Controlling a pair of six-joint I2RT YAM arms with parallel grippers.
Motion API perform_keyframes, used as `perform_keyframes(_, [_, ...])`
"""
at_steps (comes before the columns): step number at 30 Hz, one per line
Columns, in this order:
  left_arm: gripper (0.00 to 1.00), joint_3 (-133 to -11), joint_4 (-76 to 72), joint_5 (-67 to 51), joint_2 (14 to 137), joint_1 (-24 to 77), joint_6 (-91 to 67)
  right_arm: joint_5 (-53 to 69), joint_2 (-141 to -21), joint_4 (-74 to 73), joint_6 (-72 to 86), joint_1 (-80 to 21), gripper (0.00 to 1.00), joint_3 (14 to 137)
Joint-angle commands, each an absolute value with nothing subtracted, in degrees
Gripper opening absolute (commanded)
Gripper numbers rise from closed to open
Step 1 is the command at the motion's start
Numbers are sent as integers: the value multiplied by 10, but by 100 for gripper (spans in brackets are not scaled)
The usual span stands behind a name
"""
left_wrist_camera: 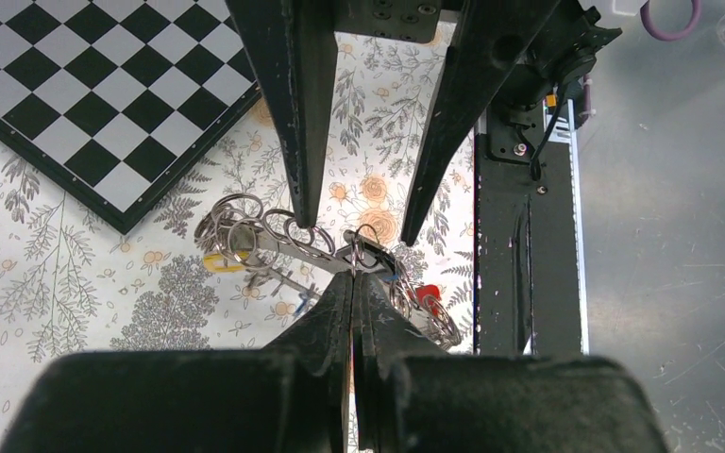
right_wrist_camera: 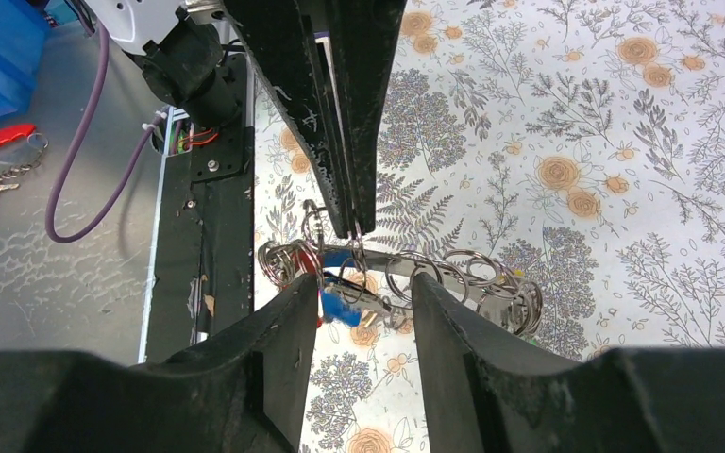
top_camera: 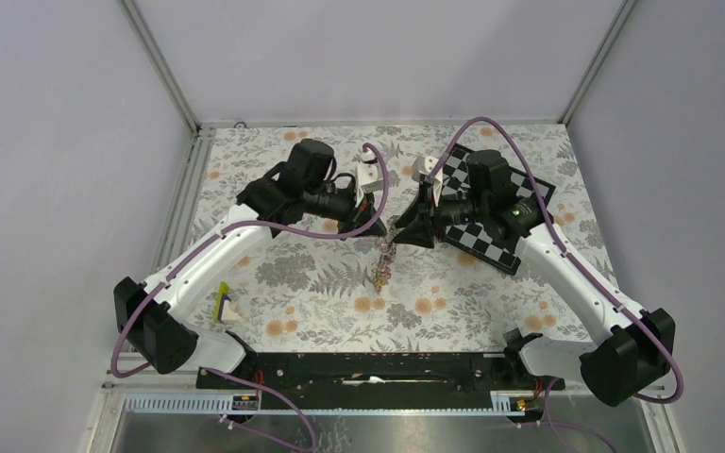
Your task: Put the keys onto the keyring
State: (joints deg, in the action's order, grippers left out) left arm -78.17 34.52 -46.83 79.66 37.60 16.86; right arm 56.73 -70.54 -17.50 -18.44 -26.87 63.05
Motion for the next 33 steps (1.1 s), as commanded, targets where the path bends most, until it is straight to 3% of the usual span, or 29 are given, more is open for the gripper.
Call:
perform_keyframes(1, [0,-784,290,-513,781,372,159,585,-714,-161,-186,-270,48,655])
perform_keyframes(14, [0,-776,283,-531,786,367,152,581,-732,-156,-181,-283,42,670])
perform_keyframes(19, [0,-773,278,-535,787,365,146,581,-736,-156,-182,-288,29,670])
perform_keyframes(24, [0,-768,268,-537,787,360,140,584,-733,-164,-193,-289,0,674])
perform_keyframes(30, [2,-744,226,-526,783,350,128,454,-735,-292,-272,-323,0,750])
perform_keyframes(33, [13,-734,198,-534,783,349,134,393,-754,-354,-284,-351,0,799])
